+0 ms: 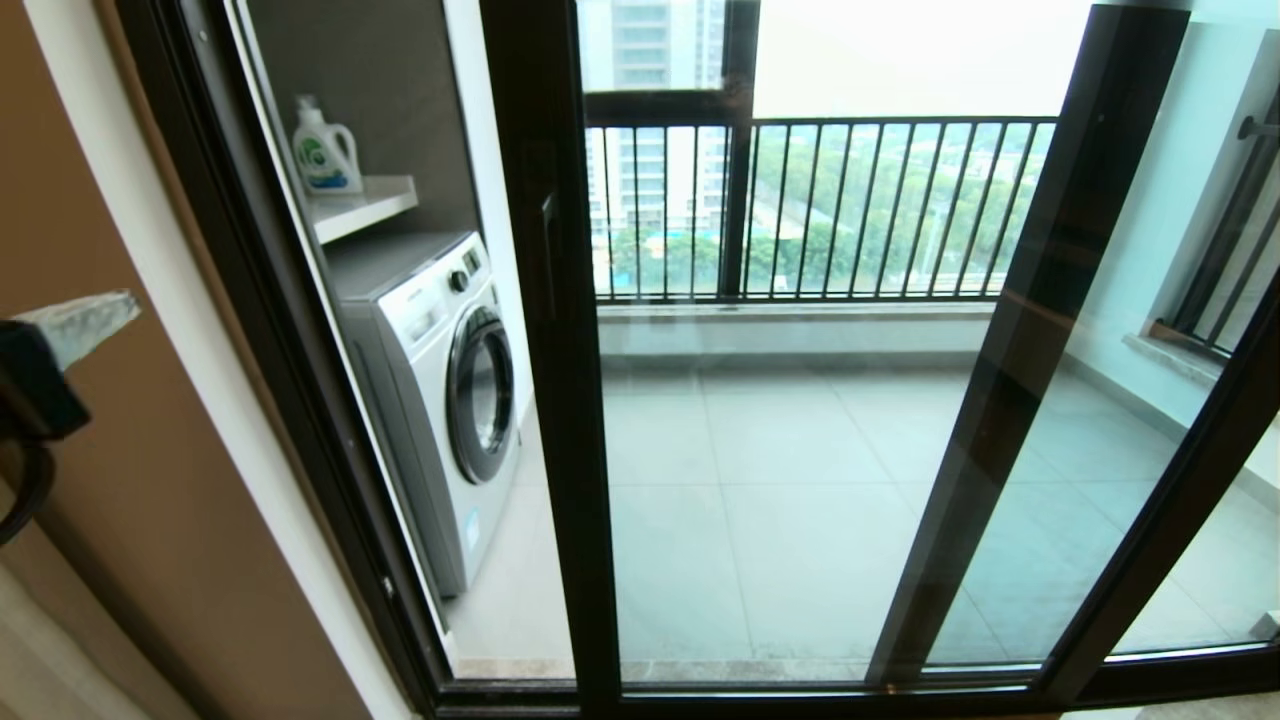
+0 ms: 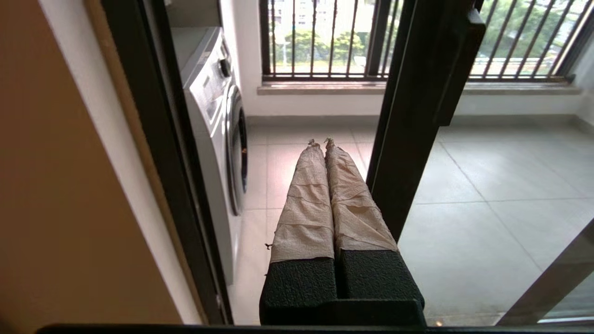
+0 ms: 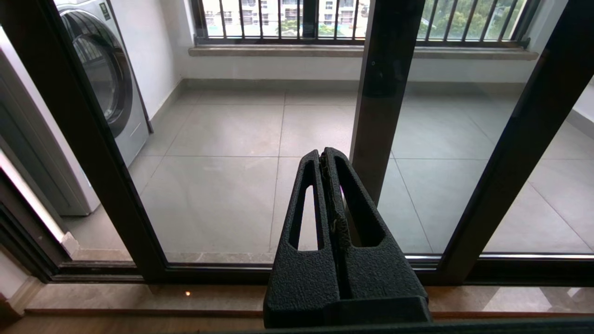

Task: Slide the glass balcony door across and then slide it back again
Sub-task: Close the slid door

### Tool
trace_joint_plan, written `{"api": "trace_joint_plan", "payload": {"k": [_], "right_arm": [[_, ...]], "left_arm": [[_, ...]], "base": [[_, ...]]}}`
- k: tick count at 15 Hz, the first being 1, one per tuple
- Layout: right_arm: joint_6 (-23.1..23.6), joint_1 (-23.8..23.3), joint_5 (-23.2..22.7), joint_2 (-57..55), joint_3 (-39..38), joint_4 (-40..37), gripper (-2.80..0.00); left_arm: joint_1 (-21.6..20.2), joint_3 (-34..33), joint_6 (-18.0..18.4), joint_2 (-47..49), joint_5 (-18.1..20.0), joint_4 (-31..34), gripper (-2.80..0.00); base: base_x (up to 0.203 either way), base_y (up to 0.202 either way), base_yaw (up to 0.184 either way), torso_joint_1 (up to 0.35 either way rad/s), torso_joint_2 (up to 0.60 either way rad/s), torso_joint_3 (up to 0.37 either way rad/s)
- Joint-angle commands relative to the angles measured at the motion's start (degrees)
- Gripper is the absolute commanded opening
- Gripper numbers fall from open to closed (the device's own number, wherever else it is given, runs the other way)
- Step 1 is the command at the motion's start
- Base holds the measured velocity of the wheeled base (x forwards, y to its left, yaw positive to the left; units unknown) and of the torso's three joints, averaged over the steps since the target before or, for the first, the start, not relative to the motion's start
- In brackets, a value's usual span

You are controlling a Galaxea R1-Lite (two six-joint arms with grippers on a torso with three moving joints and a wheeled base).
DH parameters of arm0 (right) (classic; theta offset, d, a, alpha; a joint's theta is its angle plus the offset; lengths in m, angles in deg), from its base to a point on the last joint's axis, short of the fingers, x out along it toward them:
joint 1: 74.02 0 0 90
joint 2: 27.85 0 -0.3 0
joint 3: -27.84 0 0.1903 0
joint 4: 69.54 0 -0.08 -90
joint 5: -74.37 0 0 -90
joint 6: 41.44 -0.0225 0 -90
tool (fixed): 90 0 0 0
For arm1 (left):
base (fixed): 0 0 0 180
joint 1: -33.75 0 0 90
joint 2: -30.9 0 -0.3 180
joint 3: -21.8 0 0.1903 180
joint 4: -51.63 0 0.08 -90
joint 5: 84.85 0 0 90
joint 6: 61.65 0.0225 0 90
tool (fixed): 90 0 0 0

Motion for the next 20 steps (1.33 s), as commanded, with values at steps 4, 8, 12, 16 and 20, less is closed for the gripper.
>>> {"api": "trace_joint_plan", "payload": {"k": [4,8,12,16,20], "right_arm": [[-0.01,0.02,-0.03,-0.07,-0.7,0.03,-2.8],[0.06,0.02,-0.03,-0.07,-0.7,0.03,-2.8],[-0.03,0.02,-0.03,-0.07,-0.7,0.03,-2.8],[-0.03,0.02,-0.03,-0.07,-0.7,0.03,-2.8],[0.06,0.02,-0.03,-0.07,-0.7,0.03,-2.8]], "left_arm": [[6.6,12.51,-1.66,20.03,1.14,-7.03,-2.8],[14.48,18.87,-1.64,26.14,0.42,-7.09,-2.8],[21.86,25.29,-1.5,33.41,-2.91,-7.15,-2.8],[27.02,33.86,-1.47,41.24,-7.16,-7.11,-2.8],[29.6,38.92,-1.6,47.37,-10.05,-7.24,-2.8]], "base": [[0.0,0.0,0.0,0.0,0.0,0.0],[0.0,0.0,0.0,0.0,0.0,0.0],[0.0,0.0,0.0,0.0,0.0,0.0],[0.0,0.0,0.0,0.0,0.0,0.0],[0.0,0.0,0.0,0.0,0.0,0.0]]}}
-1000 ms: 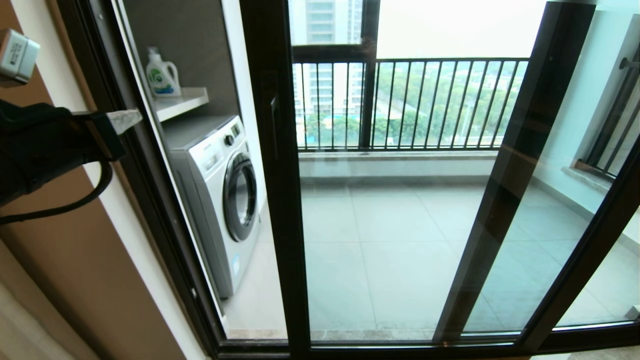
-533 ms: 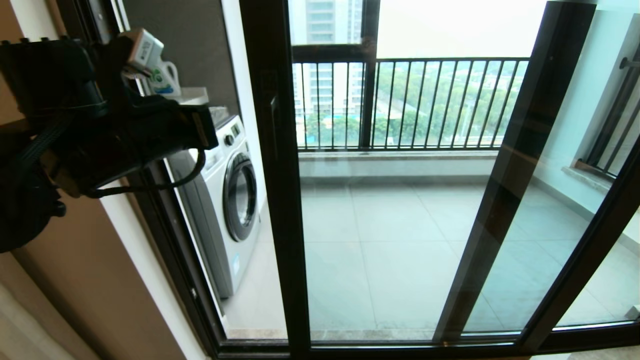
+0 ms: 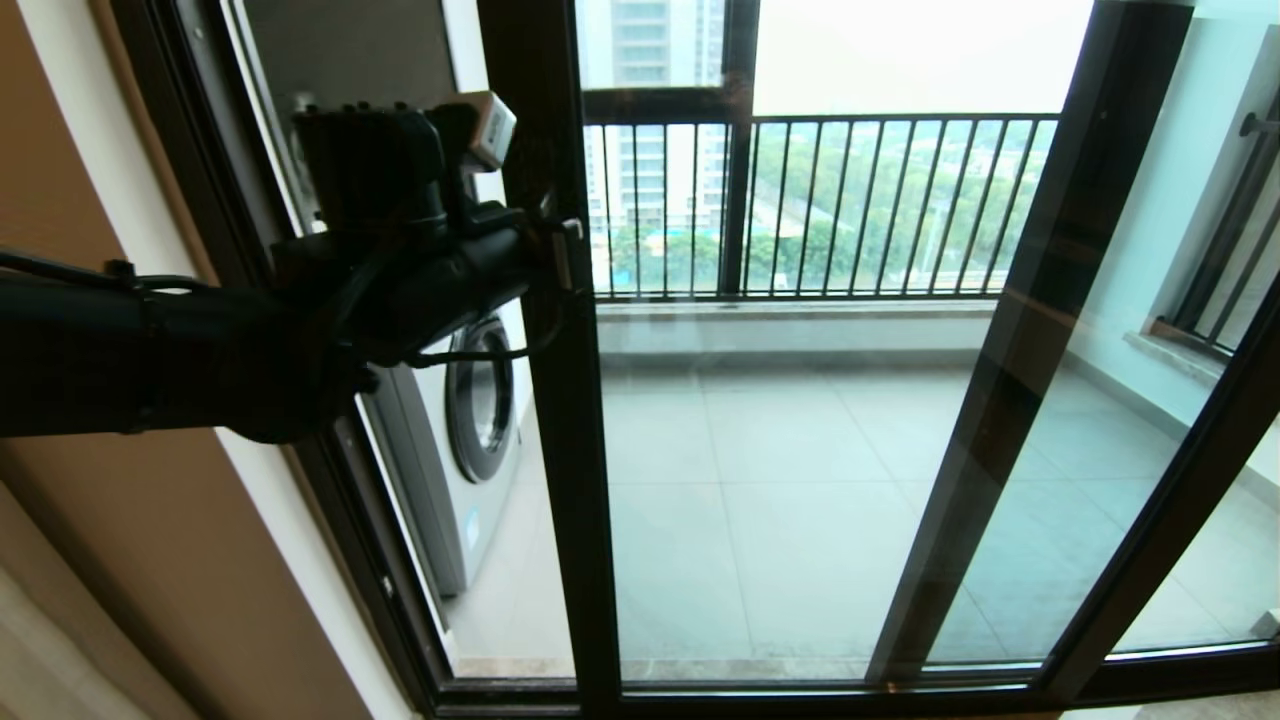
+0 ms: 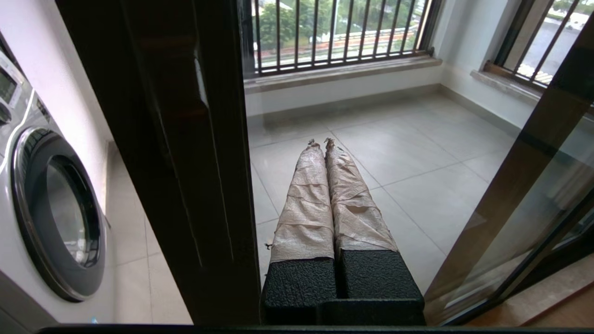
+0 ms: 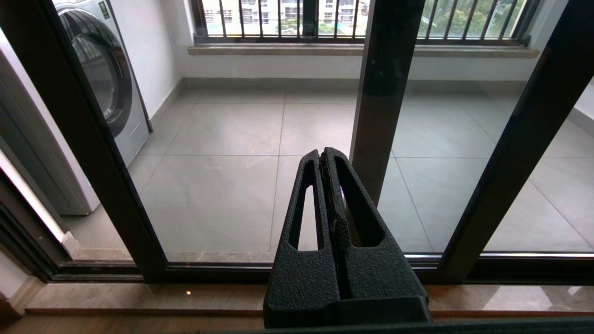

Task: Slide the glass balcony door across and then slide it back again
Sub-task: Close the slid door

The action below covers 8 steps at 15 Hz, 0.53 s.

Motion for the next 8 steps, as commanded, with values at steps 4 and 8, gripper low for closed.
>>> {"api": "trace_joint_plan", "payload": {"k": [4,8], "right_arm": [[0.1,0.02,-0.04,-0.07,-0.7,0.03,-2.8],[0.03,0.02,-0.04,-0.07,-0.7,0.03,-2.8]], "left_arm": [[1.18,7.21,-0.03,8.03,-3.75,-0.27,-2.8],[1.09,12.19,0.2,11.46,-11.13,-0.27,-2.8]], "base": [[0.0,0.0,0.0,0.0,0.0,0.0],[0.0,0.0,0.0,0.0,0.0,0.0]]}}
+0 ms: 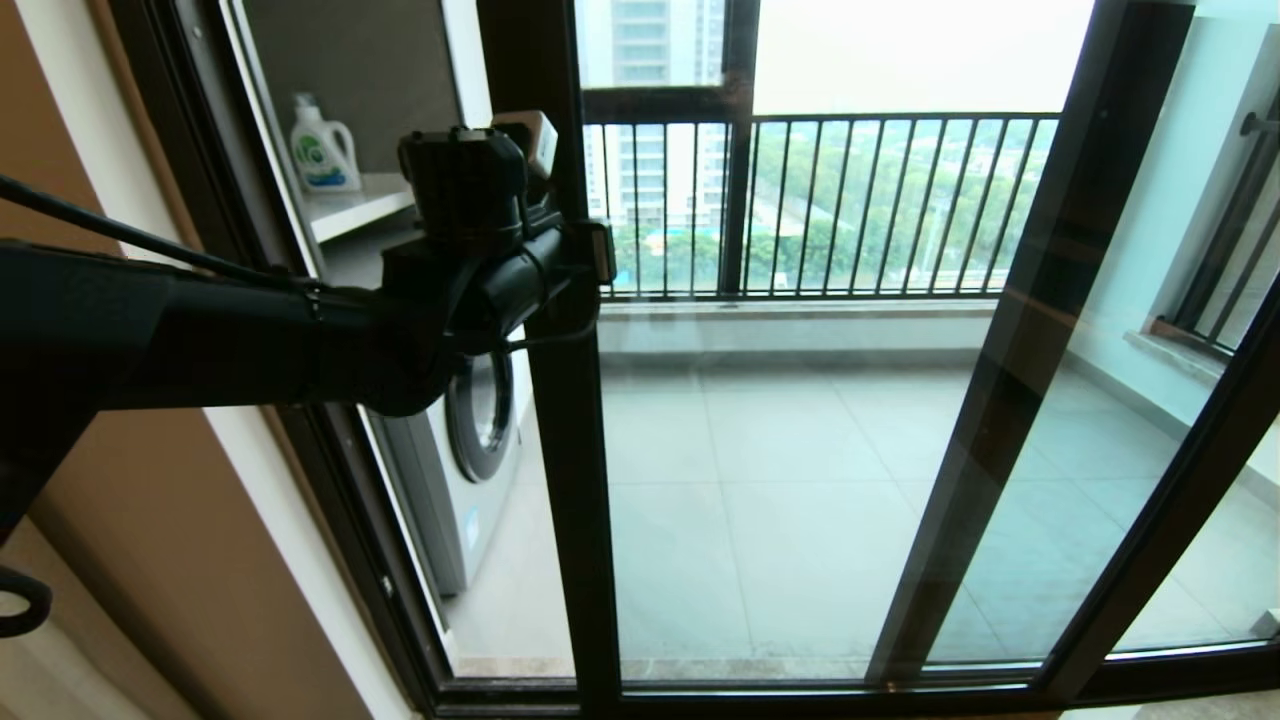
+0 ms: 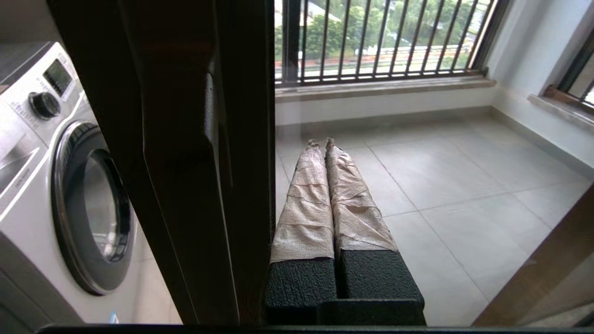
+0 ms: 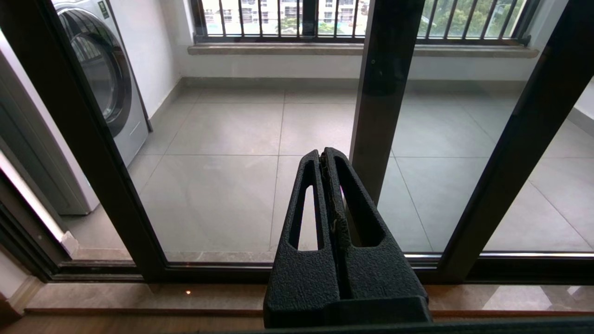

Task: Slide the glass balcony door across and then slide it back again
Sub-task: Close the slid door

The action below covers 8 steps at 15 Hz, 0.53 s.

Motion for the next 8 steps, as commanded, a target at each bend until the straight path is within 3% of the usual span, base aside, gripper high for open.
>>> {"api": "trace_joint_plan", "payload": {"k": [1,8], "right_arm": [[0.01,0.02,-0.03,-0.07,-0.7,0.04,-2.8],[0.02,0.02,-0.03,-0.07,-0.7,0.04,-2.8]], "left_arm": [[-0.13,1.52,0.05,1.72,-2.33,-0.21,-2.8],[-2.58,1.37,1.77,0.81,-4.95,-0.21,-2.8]], "base": [[0.0,0.0,0.0,0.0,0.0,0.0],[0.0,0.0,0.0,0.0,0.0,0.0]]}}
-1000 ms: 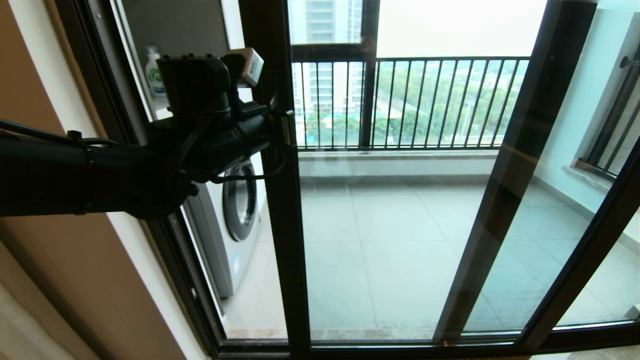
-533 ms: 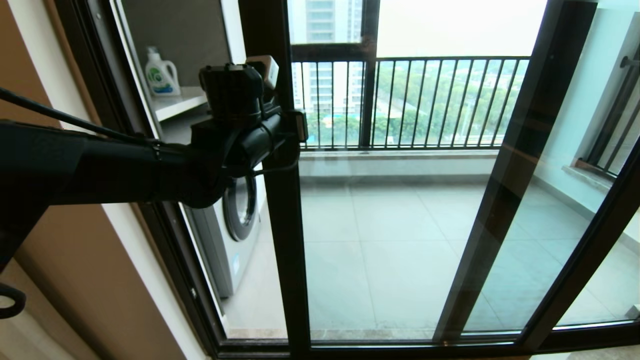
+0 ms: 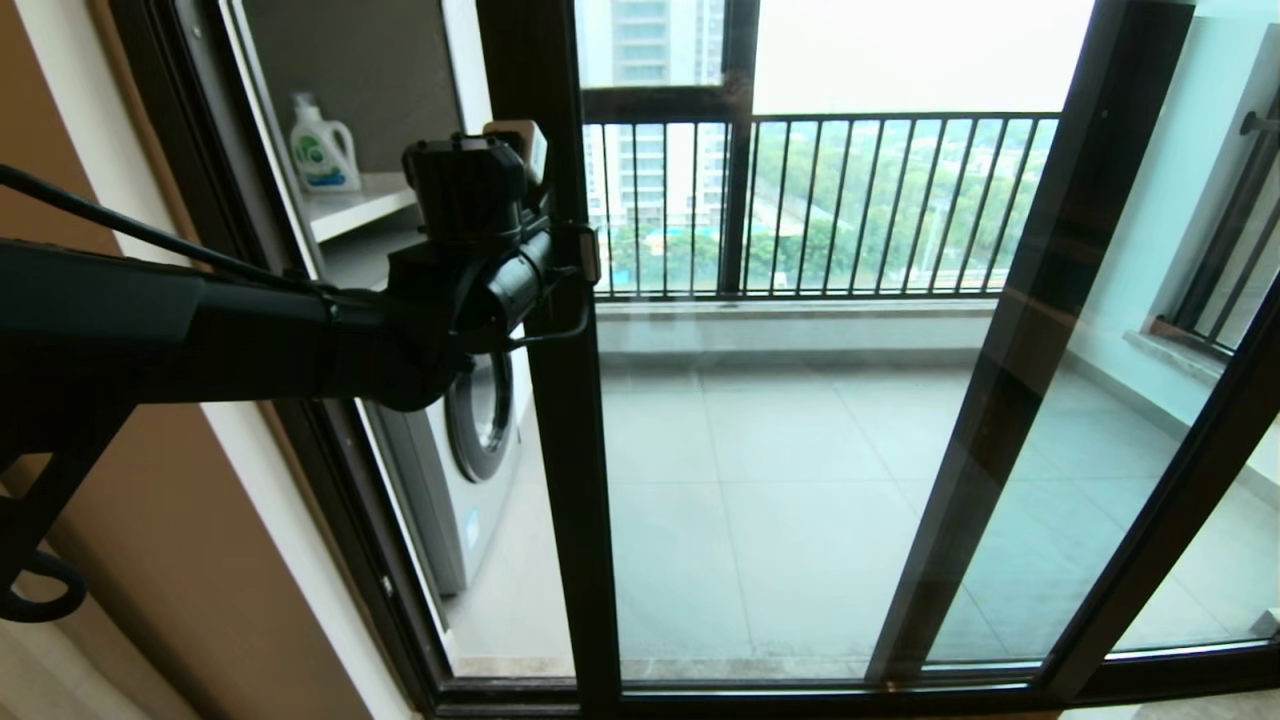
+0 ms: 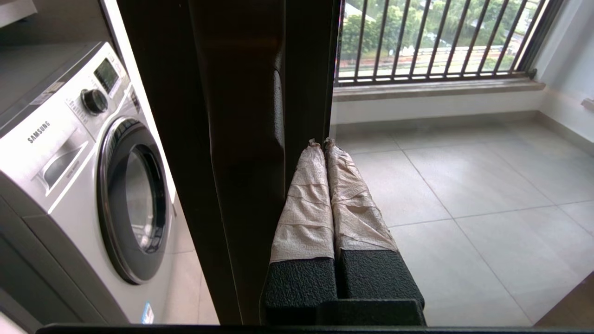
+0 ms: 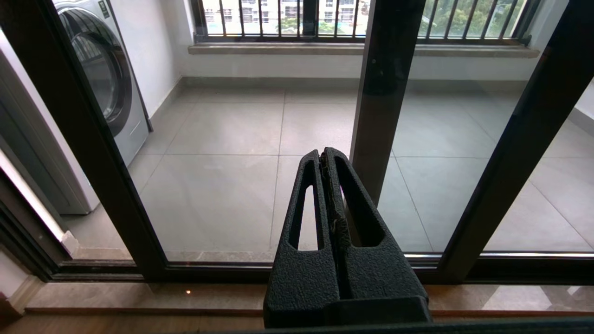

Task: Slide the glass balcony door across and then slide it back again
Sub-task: Close the slid door

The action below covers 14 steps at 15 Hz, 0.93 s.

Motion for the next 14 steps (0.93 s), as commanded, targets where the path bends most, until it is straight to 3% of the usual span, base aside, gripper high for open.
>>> {"api": "trace_joint_plan", "payload": {"k": [1,14], "right_arm": [[0.09,0.02,-0.03,-0.07,-0.7,0.03,-2.8],[0.02,0.02,-0.03,-0.07,-0.7,0.03,-2.8]], "left_arm": [[-1.17,-0.24,0.02,-1.01,-0.37,-0.29,-2.8],[-5.88,-4.3,-0.49,-4.44,-0.29,-0.36,-2.8]], "base": [[0.0,0.0,0.0,0.0,0.0,0.0],[0.0,0.0,0.0,0.0,0.0,0.0]]}}
